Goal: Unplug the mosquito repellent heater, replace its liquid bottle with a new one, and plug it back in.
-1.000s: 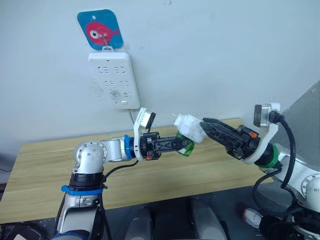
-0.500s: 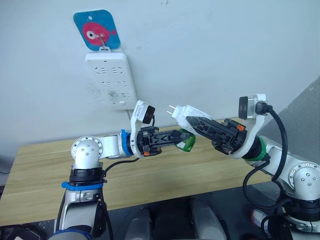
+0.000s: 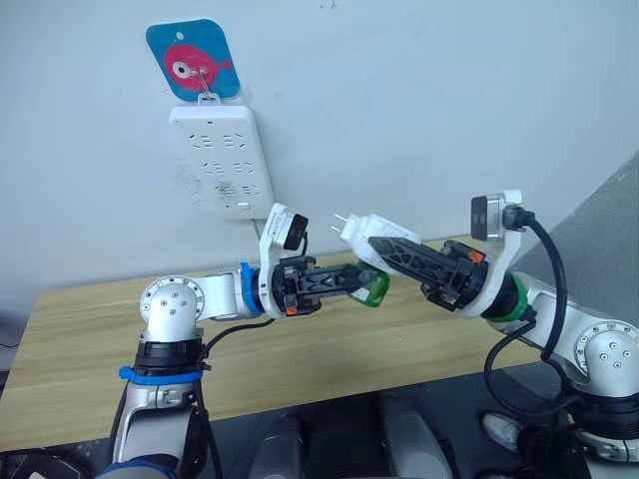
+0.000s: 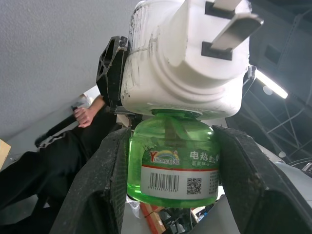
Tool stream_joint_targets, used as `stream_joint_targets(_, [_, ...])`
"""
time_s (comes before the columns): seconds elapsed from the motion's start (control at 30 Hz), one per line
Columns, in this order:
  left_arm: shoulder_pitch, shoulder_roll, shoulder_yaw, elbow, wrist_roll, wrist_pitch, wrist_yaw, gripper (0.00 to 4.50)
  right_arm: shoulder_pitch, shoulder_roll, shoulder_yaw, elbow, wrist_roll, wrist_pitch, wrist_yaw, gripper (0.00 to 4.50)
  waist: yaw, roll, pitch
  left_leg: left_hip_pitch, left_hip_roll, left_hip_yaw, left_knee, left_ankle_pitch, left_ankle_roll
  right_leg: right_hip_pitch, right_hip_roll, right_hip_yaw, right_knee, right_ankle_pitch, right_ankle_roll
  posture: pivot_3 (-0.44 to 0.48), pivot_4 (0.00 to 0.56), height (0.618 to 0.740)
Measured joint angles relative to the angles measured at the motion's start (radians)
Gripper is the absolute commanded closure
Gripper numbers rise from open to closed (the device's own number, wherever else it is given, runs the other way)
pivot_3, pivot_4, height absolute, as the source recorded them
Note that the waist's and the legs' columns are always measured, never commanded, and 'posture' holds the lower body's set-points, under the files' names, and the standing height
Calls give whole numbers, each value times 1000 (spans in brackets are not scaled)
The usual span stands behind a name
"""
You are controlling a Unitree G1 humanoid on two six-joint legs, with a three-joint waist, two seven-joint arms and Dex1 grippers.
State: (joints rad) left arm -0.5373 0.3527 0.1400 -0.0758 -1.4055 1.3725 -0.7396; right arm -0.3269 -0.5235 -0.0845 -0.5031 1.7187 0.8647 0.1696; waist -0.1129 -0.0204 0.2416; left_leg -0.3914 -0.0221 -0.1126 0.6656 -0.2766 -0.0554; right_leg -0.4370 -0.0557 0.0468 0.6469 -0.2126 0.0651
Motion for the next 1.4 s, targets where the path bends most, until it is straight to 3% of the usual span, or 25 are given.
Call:
stream_joint_targets(0.2, [24, 58, -47, -26, 81, -55, -50, 32, 8, -16, 28, -2, 12, 3, 0, 1508, -1, 0, 0, 0, 0, 0, 0, 0, 0, 0, 0, 0, 0, 0, 0, -206, 208, 740])
stream_joint_targets(0.37, [111, 153, -82, -147, 286, -284, -105, 0, 43, -78, 25, -4, -32, 14, 1, 1508, 0, 0, 0, 0, 0, 1, -1, 0, 0, 0, 0, 1, -1, 0, 0, -169, 215, 740])
stream_joint_targets(0.47, [238, 170, -74, -185, 573, -550, 17, 0, 38, -147, -7, -36, -132, 10, 47, 1508, 4, 2, -1, 2, 0, 3, -3, 0, 0, -1, 0, 3, -2, 0, 0, -137, 218, 740])
stream_joint_targets(0.5, [308, 142, -58, -187, 731, -717, 103, 0, 22, -196, -14, -64, -235, -4, 93, 1508, 10, 2, -1, 0, 1, 1, -2, 0, 0, -1, 0, 1, -2, 0, 0, -130, 220, 740])
stream_joint_targets(0.53, [310, 138, -56, -187, 740, -728, 109, 0, 21, -199, -14, -65, -242, -4, 96, 1508, 12, 2, -1, 0, 1, 1, -2, 0, 0, -1, 0, 1, -2, 0, 0, -126, 221, 740])
stream_joint_targets(0.6, [352, 109, -29, -192, 916, -957, 208, 0, -5, -217, 16, -82, -378, -20, 152, 1508, 25, 2, -1, 0, 1, 2, -2, 0, 0, -1, 0, 2, -2, 0, 0, -117, 226, 740])
stream_joint_targets(0.7, [386, 96, 30, -185, 1036, -1135, 275, 0, -22, -208, 53, -85, -478, -36, 203, 1508, 33, 2, -2, 0, 0, 2, -1, 0, 0, -1, -1, 2, -2, 0, 0, -103, 233, 740])
stream_joint_targets(0.8, [361, 89, 48, -123, 1074, -1224, 289, 0, -55, -186, 81, -85, -538, -45, 236, 1508, 45, 1, -1, 0, 0, 1, 0, 0, 0, 0, -1, 1, -1, 0, 0, -97, 235, 740])
stream_joint_targets(1.03, [162, 122, 62, 127, 1096, -1317, 231, 0, -90, -140, 107, -85, -600, -44, 259, 1508, 56, 1, -1, -1, 0, 1, 1, 0, 0, 0, -1, 0, -1, 1, 1, -106, 235, 740])
stream_joint_targets(1.4, [-2, 194, 24, 225, 1038, -1157, 8, 0, -99, -135, 105, -112, -599, -23, 260, 1508, 75, 0, -1, -4, -1, -6, 7, 0, 0, 2, 0, -6, -1, 1, 1, -128, 237, 740])
